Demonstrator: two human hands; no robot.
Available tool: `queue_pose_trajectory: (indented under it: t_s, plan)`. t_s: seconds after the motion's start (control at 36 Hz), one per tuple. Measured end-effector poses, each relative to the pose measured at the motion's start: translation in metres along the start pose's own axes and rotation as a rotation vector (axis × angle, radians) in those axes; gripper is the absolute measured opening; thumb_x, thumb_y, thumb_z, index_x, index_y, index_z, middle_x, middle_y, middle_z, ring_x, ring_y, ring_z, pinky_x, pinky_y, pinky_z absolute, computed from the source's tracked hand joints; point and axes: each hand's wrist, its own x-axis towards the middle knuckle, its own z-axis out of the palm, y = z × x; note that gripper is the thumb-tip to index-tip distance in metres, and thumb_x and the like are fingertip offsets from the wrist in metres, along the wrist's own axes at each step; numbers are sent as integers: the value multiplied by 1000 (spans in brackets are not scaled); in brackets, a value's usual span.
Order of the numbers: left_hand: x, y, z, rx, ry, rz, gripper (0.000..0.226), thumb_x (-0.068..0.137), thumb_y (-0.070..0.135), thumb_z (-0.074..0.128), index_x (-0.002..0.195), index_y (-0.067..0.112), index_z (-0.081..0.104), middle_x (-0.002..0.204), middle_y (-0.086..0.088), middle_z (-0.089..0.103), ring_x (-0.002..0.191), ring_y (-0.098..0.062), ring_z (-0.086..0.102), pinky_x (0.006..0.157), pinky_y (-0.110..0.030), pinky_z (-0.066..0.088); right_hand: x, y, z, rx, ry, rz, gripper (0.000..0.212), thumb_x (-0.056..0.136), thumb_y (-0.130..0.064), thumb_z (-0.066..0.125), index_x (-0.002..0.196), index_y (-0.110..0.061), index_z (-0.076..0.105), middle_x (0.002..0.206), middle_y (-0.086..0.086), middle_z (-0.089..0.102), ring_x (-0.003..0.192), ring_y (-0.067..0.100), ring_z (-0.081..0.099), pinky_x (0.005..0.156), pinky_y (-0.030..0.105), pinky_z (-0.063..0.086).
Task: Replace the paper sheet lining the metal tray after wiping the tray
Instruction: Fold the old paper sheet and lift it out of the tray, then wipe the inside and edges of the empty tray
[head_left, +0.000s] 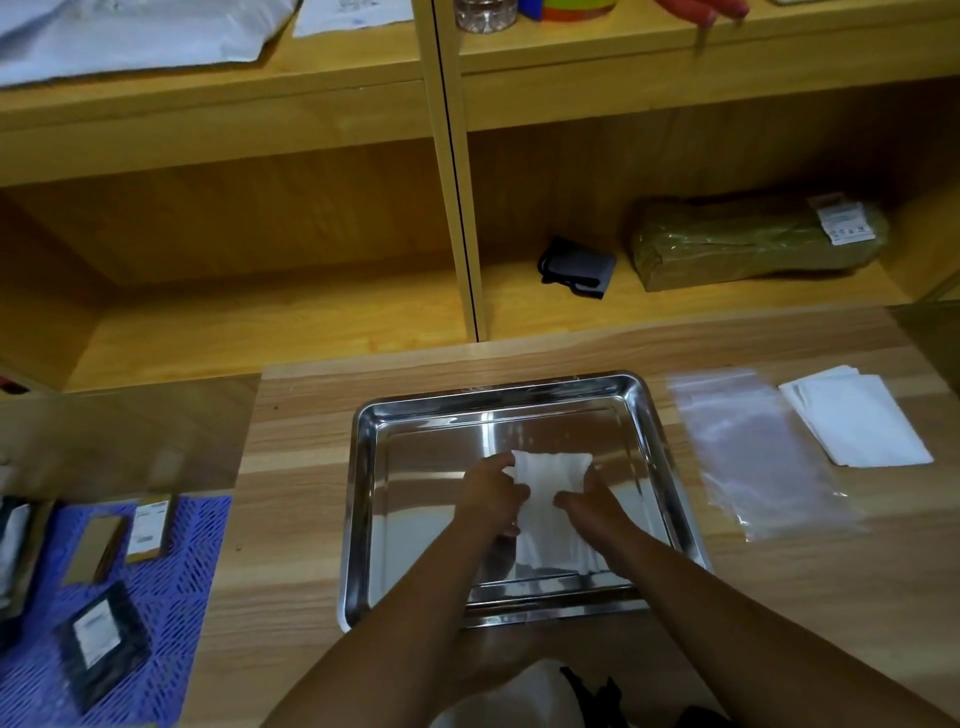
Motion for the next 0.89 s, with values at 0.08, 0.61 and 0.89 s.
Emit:
queue_pose_trajectory:
  t_s: [0.08, 0.61, 0.89]
  plan:
    - [2, -1, 5, 85, 24, 78, 46, 87, 14, 68, 131, 21, 59, 121, -11, 66, 100, -30, 68, 67, -41, 63, 1, 6, 6, 17, -55, -61, 56, 87, -1, 61, 137, -12, 41, 125, 13, 55, 116, 31, 53, 86, 36, 51]
    - [5, -25, -25, -242, -138, -48, 15, 91, -2, 58, 90, 10, 66, 86, -23, 62, 75, -32, 62, 76, -42, 62, 13, 42, -32, -459, 227, -56, 38, 90, -1, 49, 127, -3, 60, 120, 18, 64, 104, 32, 61, 76, 25, 44]
    - [14, -99, -144, -60, 500, -97, 8, 93, 21, 61, 98, 17, 66, 90, -3, 70, 75, -16, 64, 66, -29, 52, 11, 53, -83, -889, 536, -134, 35, 90, -14, 56, 124, -9, 61, 111, 17, 61, 99, 35, 60, 84, 42, 52]
